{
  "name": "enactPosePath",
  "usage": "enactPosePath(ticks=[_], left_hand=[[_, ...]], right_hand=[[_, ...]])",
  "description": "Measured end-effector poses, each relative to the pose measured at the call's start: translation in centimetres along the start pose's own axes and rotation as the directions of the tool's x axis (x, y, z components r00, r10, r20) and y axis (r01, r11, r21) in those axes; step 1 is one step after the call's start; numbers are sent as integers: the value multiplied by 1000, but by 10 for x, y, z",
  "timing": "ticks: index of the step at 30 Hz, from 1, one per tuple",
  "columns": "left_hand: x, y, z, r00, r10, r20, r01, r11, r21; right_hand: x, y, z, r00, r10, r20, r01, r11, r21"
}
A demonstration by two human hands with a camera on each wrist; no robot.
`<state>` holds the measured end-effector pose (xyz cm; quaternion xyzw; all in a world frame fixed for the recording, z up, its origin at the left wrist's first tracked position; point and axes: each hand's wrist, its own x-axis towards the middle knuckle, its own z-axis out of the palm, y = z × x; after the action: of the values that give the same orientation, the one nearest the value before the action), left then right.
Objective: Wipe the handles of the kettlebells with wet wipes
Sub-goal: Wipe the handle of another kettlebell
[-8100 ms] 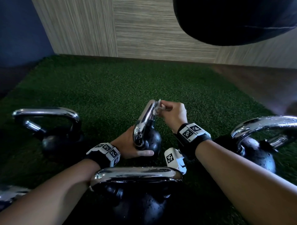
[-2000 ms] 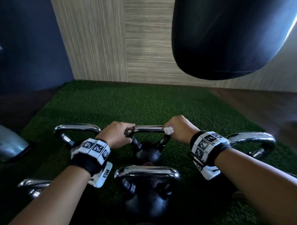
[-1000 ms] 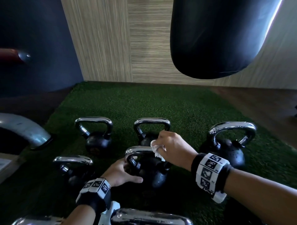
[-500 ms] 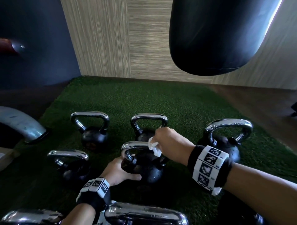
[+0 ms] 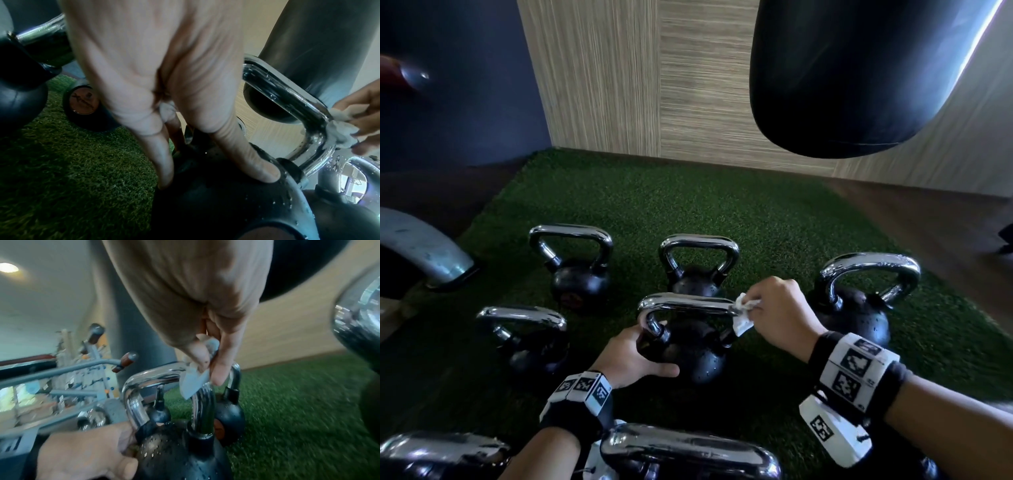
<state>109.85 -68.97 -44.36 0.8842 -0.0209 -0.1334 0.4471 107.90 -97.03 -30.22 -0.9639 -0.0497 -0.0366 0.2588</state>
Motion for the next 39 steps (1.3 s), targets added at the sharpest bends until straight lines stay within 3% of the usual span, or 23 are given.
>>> enactPosePath(ticks=[3,5,9,15,20,22,26,28,30,33,35,37,39], left_hand=[[-1,1,1,1000,-1,4,1,1000,-6],[-1,1,0,1000,1,5,-1,1000,-12],[-2,2,-1,1000,7,7,-7,1000,-10],[-2,0,0,1000,5,-2,-5,1000,-12],[-7,9,1,999,13,-35,-13,1000,5],[-11,14,0,999,25,-30,-23,999,48],[-18,30,-13,998,-49,41,36,961,275],[-26,46,-34,984,-143,108,79,887,455],[-37,67,-61,979,-141,147,48,859,510],[-57,104,-96,990,123,75,-142,922,359],[-67,131,-100,952,306,8,-303,940,156],[-71,152,-91,919,393,31,-389,916,-93],[-70,161,-81,901,426,79,-405,894,-192]], right_hand=[[3,6,-3,988,149,29,-152,977,150],[3,10,3,955,294,24,-287,908,307],[2,20,25,838,494,232,-524,610,595],[8,34,42,766,525,371,-598,368,712],[9,36,64,661,500,559,-708,172,684],[9,38,67,657,513,553,-709,169,685],[5,35,52,665,500,554,-733,296,612],[-2,31,34,670,414,616,-742,369,560],[-8,24,11,698,295,652,-709,413,572],[-14,6,-22,778,180,602,-618,390,682],[-14,-11,-36,805,134,578,-583,358,729],[-13,-28,-41,825,100,557,-557,316,768],[-12,-43,-40,846,71,528,-526,277,805]])
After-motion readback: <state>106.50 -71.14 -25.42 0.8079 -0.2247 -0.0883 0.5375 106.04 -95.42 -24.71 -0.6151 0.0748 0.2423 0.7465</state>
